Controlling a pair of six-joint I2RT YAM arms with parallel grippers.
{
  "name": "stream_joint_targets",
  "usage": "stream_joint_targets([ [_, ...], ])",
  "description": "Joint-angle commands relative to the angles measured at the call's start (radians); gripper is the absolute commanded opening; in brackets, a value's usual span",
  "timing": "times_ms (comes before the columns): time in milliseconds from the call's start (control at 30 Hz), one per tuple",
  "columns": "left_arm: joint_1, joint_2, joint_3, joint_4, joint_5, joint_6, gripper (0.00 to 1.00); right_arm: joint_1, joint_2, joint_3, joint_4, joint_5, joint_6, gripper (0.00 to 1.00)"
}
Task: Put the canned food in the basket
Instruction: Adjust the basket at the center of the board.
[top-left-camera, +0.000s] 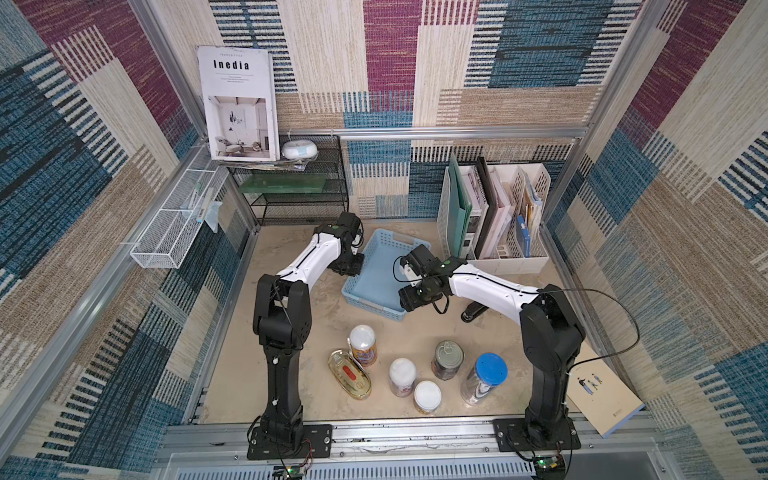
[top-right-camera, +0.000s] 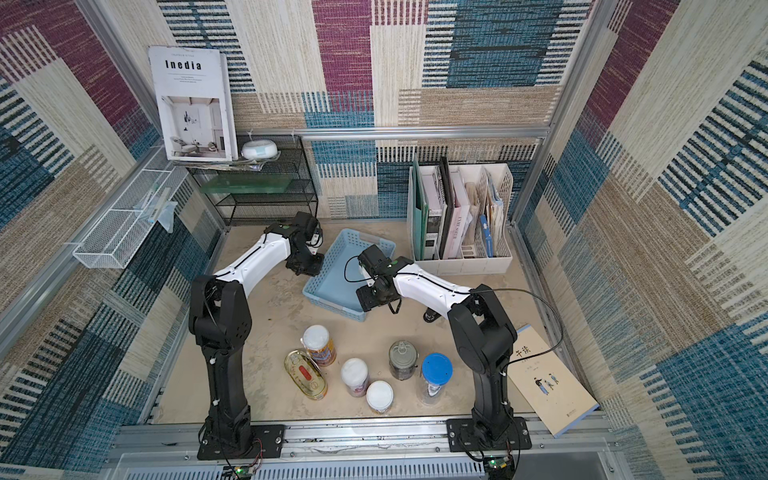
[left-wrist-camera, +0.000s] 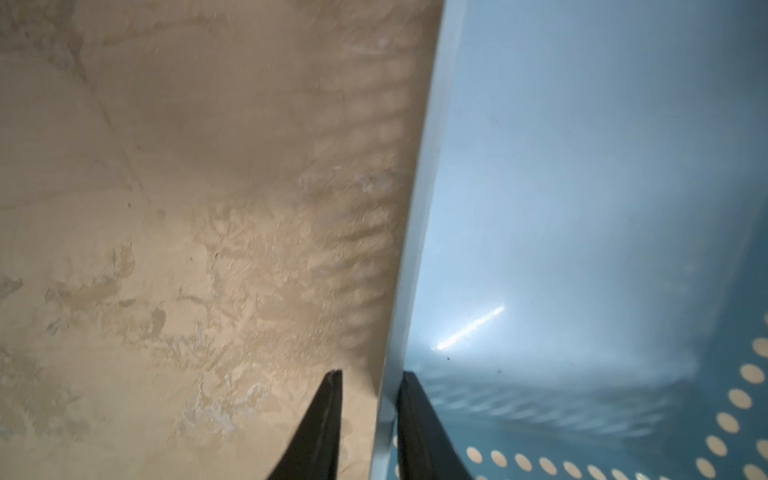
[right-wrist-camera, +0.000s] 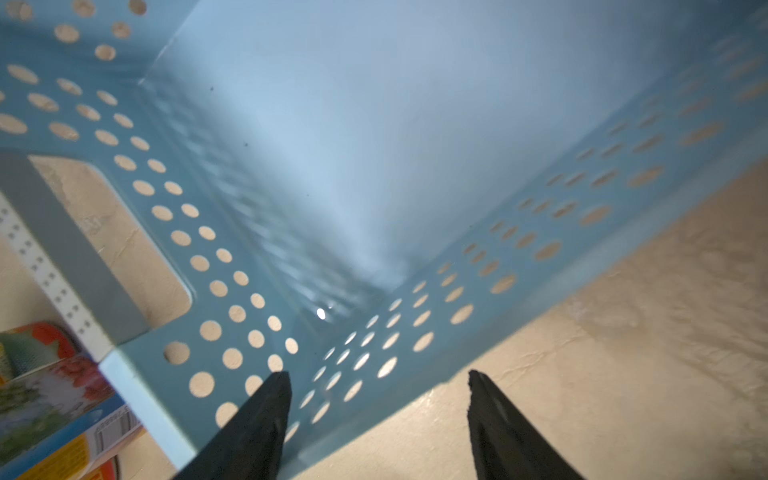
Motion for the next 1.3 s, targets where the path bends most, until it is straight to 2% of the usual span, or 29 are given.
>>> stream_joint_targets([
  [0,-0.01,0.036,0.063,-0.01,0.036,0.019,0.29,0.028,-0.028,-0.028,0.005,-0.095,0.049,0.71],
  [167,-0.037,0.099,0.16,-0.011,0.113,0.034,0.31,0.07,-0.046,-0.031,0.042,-0.18,0.086,0.71],
  [233,-0.052,0.121,0.193,-0.009,0.143,0.044,0.32,0.077,-0.057,-0.035,0.058,-0.213,0.087,0.76],
  [367,-0.075,0.142,0.257,-0.012,0.164,0.049,0.35,0.077,-0.092,-0.019,0.044,-0.204,0.08,0.79],
  [500,-0.075,0.127,0.312,-0.012,0.184,0.047,0.44,0.075,-0.122,0.002,0.041,-0.249,0.055,0.86],
  [633,-0.074,0.063,0.29,0.0,0.176,0.057,0.5,0.056,-0.121,0.04,0.012,-0.223,0.023,0.91],
  [800,-0.066,0.017,0.239,0.009,0.177,0.063,0.53,0.032,-0.083,0.047,0.046,-0.324,0.015,0.91],
  [900,-0.066,-0.065,0.172,0.013,0.097,0.041,0.54,0.011,-0.103,0.066,0.045,-0.212,0.01,0.91],
  [967,-0.065,-0.156,0.081,0.021,0.056,-0.01,0.54,-0.036,-0.111,0.09,0.049,-0.139,0.02,0.86],
  [1033,-0.069,-0.239,-0.013,0.023,0.082,-0.057,0.53,-0.074,-0.09,0.116,0.072,-0.078,-0.006,0.83],
  [1100,-0.087,-0.322,-0.129,0.037,0.12,-0.107,0.44,-0.105,-0.014,0.194,0.052,-0.077,-0.045,0.77],
  [1167,-0.117,-0.382,-0.238,0.047,0.133,-0.127,0.34,-0.127,0.112,0.333,-0.045,-0.059,-0.091,0.58],
  [1233,-0.126,-0.397,-0.31,0.055,0.168,-0.132,0.27,-0.149,0.236,0.451,-0.145,-0.072,-0.11,0.29],
  [1267,-0.126,-0.388,-0.335,0.055,0.167,-0.133,0.24,-0.155,0.285,0.489,-0.177,-0.076,-0.12,0.17],
])
